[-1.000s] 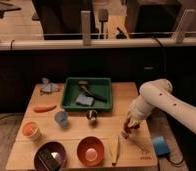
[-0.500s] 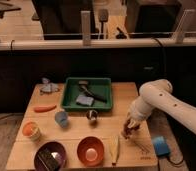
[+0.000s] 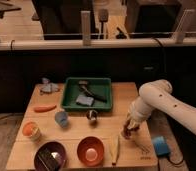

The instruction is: Place grapes in table surface

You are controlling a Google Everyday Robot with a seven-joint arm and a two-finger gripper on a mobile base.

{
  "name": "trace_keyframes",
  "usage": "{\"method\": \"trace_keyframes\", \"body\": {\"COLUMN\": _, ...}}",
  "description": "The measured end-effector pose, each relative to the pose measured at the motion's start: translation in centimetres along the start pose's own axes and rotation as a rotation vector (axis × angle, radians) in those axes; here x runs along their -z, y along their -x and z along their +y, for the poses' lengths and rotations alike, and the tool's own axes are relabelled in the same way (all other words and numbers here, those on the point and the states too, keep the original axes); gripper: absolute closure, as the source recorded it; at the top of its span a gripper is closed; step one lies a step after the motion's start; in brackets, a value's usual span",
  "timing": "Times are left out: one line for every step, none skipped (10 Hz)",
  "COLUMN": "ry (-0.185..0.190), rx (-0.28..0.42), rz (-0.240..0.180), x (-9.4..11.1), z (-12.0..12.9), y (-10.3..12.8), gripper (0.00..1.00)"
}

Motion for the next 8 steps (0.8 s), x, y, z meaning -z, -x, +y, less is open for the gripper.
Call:
{"method": "trace_keyframes", "body": {"ry": -0.001, "rx": 0.003, "rz": -0.001, "x": 0.0, "z": 0.1, "y": 0.1, "gripper": 0.98}}
{"method": "trace_keyframes", "body": {"ry": -0.006, "rx": 0.002, "rz": -0.003, "x": 0.0, "z": 0.0, "y": 0.0, "gripper": 0.98}}
{"method": "trace_keyframes", "body": {"ry": -0.015, "rx": 0.000, "rz": -0.011, "x": -0.2, "z": -0.4, "y": -0.2, "gripper": 0.98}}
{"method": "trace_keyframes", "body": {"ry": -0.026, "rx": 0.003, "rz": -0.018, "x": -0.4, "z": -1.0, "y": -0.2, "gripper": 0.98}}
{"method": "trace_keyframes", "body": {"ry": -0.036, "rx": 0.001, "rz": -0.021, "x": -0.6, "z": -1.5, "y": -0.5, "gripper": 0.98}}
{"method": "trace_keyframes", "body": {"ry": -0.044, "rx": 0.001, "rz": -0.022, "x": -0.9, "z": -2.2, "y": -0.7, "gripper": 0.98}}
{"method": "trace_keyframes", "body": {"ry": -0.053, "rx": 0.007, "rz": -0.022, "x": -1.2, "z": -2.8, "y": -0.6, "gripper": 0.98}}
{"method": "trace_keyframes", "body": {"ry": -0.058, "rx": 0.008, "rz": -0.022, "x": -1.4, "z": -3.1, "y": -0.7, "gripper": 0.98}}
